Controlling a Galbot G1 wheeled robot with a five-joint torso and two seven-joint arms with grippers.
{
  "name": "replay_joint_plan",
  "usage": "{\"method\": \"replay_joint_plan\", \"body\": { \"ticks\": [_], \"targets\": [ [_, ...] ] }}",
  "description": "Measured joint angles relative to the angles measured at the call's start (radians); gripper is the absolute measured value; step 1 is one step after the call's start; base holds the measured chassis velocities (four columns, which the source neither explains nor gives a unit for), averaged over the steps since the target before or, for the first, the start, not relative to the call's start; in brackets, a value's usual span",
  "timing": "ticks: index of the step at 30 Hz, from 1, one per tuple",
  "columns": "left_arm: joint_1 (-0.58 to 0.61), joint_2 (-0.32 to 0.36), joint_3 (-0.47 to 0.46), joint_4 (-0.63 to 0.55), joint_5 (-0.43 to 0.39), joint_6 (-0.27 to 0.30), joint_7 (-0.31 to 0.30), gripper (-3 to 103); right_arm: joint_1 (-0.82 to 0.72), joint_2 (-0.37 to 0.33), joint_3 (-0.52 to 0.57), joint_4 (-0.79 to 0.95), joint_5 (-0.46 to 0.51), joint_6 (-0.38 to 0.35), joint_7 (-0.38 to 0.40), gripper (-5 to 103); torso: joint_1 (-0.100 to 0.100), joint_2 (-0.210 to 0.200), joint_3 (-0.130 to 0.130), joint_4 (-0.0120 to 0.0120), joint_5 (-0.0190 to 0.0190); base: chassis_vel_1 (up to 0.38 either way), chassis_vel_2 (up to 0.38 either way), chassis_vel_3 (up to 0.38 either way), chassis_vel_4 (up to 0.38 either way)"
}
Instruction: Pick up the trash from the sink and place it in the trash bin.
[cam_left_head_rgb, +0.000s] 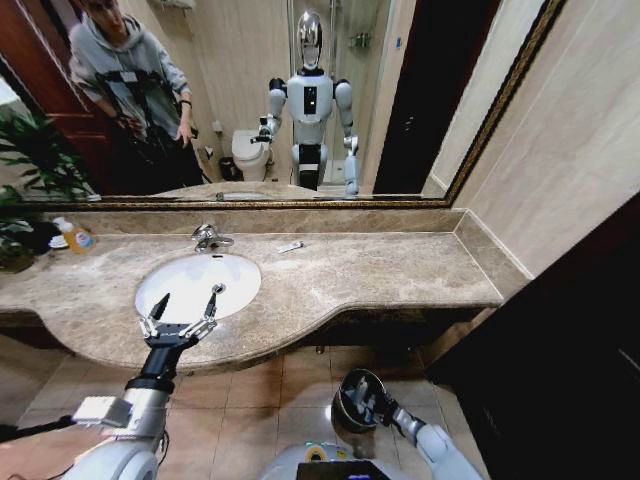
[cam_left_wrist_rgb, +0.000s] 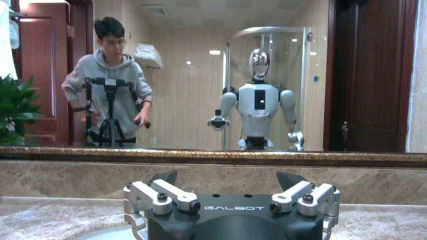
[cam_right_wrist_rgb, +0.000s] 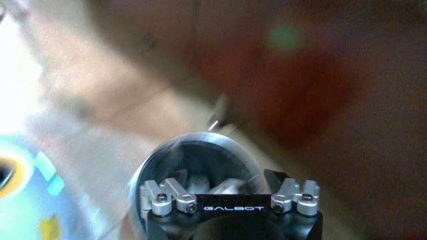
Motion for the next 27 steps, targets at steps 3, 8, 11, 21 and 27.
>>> {"method": "replay_joint_plan", "body": {
  "ticks": [3,8,11,21,27],
  "targets": [
    [0.0,0.0,0.0,0.0,0.0,0.0,0.0,100,-0.088,-0.025,0.066,0.124,0.054,0.044,0.044,89,0.0,0.0,0.0,0.0,0.0005,0.0,0.0,0.0,0.0],
    [0.0,0.0,0.0,0.0,0.0,0.0,0.0,100,-0.392,-0.029,0.308,0.474,0.214,0.027,0.098,100,0.0,0.0,0.0,-0.0005,-0.0006,0.0,0.0,0.0,0.0],
    [0.0,0.0,0.0,0.0,0.0,0.0,0.0,100,-0.496,-0.015,0.413,0.614,0.302,0.014,0.142,100,0.0,0.0,0.0,-0.0006,-0.0001,0.0,0.0,0.0,0.0],
    [0.0,0.0,0.0,0.0,0.0,0.0,0.0,100,-0.491,-0.02,0.547,0.941,0.379,-0.066,0.243,100,0.0,0.0,0.0,-0.0005,0.0,0.0,0.0,0.0,0.0],
    [0.0,0.0,0.0,0.0,0.0,0.0,0.0,100,-0.207,-0.139,0.328,1.027,0.398,-0.225,0.207,100,0.0,0.0,0.0,-0.0001,0.0003,0.0,0.0,0.0,0.0]
  ]
}}
